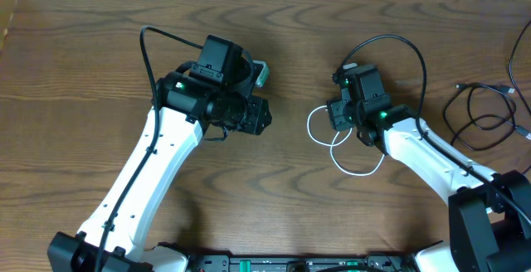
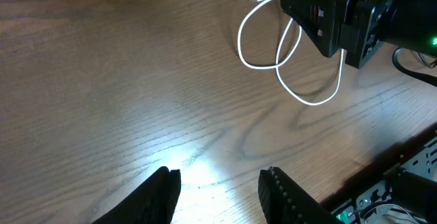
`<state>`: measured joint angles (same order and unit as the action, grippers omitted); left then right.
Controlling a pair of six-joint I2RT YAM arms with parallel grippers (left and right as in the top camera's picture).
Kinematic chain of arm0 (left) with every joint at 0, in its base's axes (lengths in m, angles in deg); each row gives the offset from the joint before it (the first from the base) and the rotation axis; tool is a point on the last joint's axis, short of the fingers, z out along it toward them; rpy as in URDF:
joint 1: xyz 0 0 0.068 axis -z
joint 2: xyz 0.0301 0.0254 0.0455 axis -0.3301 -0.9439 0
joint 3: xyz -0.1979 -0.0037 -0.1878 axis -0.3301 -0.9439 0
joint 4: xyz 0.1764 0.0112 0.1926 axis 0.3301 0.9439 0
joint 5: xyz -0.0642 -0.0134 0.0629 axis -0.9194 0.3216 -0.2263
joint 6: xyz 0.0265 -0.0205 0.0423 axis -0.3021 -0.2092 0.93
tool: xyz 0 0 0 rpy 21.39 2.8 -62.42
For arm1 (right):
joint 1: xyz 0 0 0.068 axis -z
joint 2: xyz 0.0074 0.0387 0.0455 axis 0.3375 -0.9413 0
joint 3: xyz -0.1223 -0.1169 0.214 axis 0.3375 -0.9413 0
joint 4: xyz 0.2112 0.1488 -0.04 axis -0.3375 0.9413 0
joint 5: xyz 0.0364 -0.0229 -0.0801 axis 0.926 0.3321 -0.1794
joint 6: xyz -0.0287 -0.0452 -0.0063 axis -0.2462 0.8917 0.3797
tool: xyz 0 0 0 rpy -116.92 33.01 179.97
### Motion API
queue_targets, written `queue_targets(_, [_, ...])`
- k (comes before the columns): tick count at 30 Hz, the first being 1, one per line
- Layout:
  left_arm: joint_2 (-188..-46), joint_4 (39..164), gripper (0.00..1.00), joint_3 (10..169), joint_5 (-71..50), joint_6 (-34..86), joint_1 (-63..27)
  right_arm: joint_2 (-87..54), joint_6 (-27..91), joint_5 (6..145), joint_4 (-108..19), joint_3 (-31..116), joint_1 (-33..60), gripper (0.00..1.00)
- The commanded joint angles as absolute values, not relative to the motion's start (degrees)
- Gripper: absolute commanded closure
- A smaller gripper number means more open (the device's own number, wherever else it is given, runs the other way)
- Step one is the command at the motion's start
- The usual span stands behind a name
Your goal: Untangle cables
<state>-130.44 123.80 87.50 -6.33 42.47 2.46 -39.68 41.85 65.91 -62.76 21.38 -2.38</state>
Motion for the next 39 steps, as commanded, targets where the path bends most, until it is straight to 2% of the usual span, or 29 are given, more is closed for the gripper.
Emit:
queue_targets(1, [-130.6, 124.0, 0.57, 87.5, -6.0, 42.4, 2.3, -42.3, 42.6, 64.7, -62.4, 19.9, -2.9, 0.42])
queue_targets(7, [-130.6, 124.0, 0.57, 87.5, -6.0, 42.4, 2.3, -43.5, 42.6, 65.5, -62.2, 19.6, -2.9, 0.44])
queue_targets(10, [-130.6, 124.0, 0.57, 87.5, -6.0, 42.4, 2.3, -43.5, 42.6, 65.5, -62.2, 19.6, -2.9, 0.49])
queue_targets(16, [-130.6, 124.0, 0.57, 87.5, -6.0, 42.4, 2.3, -43.5, 42.3, 65.5, -61.7, 19.6, -2.9, 0.66])
queue_targets(23, [-130.6, 124.0, 0.57, 87.5, -6.0, 42.4, 2.3, -43.5, 41.5, 65.5, -60.5, 19.6, -2.9, 0.73])
queue_targets(39, [-130.6, 124.0, 0.57, 87.5, -6.0, 42.4, 2.3, -43.5, 36.9, 65.4, -58.3, 19.2, -2.9, 0.78])
